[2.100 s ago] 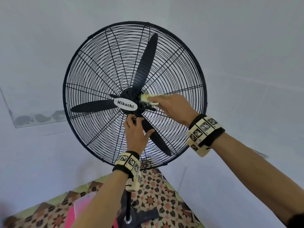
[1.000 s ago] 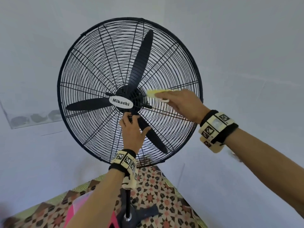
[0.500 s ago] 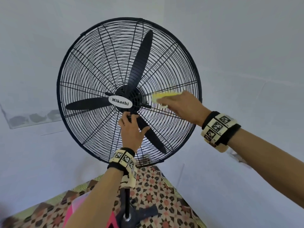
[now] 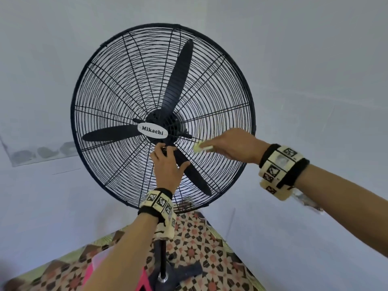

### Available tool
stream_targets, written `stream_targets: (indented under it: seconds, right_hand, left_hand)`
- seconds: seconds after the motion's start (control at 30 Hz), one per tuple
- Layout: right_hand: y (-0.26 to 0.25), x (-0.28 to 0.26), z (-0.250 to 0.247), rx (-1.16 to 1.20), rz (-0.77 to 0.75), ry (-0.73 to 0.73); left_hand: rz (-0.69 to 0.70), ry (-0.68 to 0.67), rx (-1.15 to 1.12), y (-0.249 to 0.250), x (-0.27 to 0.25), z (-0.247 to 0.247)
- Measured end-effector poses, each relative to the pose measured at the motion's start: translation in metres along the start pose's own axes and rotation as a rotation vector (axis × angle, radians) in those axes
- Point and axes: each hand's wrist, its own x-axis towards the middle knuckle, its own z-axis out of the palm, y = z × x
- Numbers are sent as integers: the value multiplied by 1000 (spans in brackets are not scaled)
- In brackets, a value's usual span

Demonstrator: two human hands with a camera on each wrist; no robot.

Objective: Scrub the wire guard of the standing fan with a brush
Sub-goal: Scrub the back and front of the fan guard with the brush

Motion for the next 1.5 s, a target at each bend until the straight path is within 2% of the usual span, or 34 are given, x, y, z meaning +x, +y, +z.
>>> stream_targets:
  seconds: [0.03,0.13,0.17,0.27,0.33,0.4,0.47,0.53,0.67,0.7,0.77,0.83,0.93,1.0,1.07,1.17,1.23,1.3,1.4,1.5]
  right_hand:
    - [3,4,-6,-4,15,44]
    - [25,10,-22,-50,62,298]
    - [27,8,-24,-65,70,324]
    - [19,-6,-3,-61,-36,209]
    - [9,-13,7,1,-34,125]
    - [9,-18,9,19,25,193]
    - [11,-20,1,60,136,397]
    - [13,-16,-10,172,317,618]
    - [8,-3,-9,354,551,1005]
    - [5,0,-5,471,601,1024]
    - [-3,3,11,638,655,956]
    - [-11,3,27,697,650,880]
    - [-8,7,31,786,620,928]
    - [1,9,29,756,599,935]
    - [1,5,38,706,635,904]
    - [-20,-19,73,677,822,860]
    - [-37,-28,83,685,877,808]
    - [-30,-21,69,730,894,834]
    - [6,1,29,723,872,920]
    - [16,2,31,705,857,877]
  left_hand:
    - [-1,1,-5,-1,-1,0]
    - [15,7,-8,-5,-2,-1]
    - [16,4,-8,-6,-1,-1]
    - [17,-17,-2,-4,0,-4]
    - [23,-25,11,-3,-3,-7]
    - [27,0,21,-1,-10,-15]
    - [68,70,32,9,-6,-28]
    - [174,132,75,28,19,-44]
    - [464,20,240,79,108,-72]
    - [559,-12,296,90,130,-78]
    - [708,-85,385,105,164,-90]
    - [810,-135,494,110,188,-96]
    - [934,-144,604,109,211,-99]
    - [978,-155,630,112,221,-100]
    - [997,-168,658,119,227,-98]
    - [962,-210,659,128,229,-90]
    - [933,-232,623,132,226,-87]
    - [914,-241,611,140,222,-85]
    - [890,-249,610,151,218,-86]
    - [866,-255,609,153,217,-89]
